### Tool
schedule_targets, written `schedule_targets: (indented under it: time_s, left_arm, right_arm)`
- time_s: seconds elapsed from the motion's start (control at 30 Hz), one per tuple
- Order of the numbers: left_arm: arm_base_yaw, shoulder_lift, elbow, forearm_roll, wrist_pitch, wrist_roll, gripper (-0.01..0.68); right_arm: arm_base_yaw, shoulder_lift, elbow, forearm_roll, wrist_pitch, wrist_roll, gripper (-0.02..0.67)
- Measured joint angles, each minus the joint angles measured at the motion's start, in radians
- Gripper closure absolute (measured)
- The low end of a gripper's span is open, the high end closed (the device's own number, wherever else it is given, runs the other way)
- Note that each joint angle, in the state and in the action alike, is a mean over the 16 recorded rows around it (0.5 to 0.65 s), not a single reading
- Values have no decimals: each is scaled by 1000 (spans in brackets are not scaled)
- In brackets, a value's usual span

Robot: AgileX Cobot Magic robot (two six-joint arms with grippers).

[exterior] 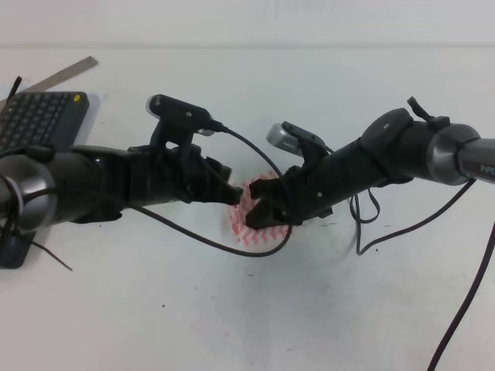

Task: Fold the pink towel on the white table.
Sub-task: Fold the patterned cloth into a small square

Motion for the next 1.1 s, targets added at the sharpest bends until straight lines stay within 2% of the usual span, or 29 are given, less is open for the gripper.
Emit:
schedule_targets:
  time_s: [0.3,1.1]
  left_arm:
    - [0,5,-1,-5,45,0,664]
    - [6,30,-1,-54,26,-3,664]
  right_arm:
    - [-1,0,-28,-13,19,4,650]
    - [-25,-1,-75,-74,72,29,650]
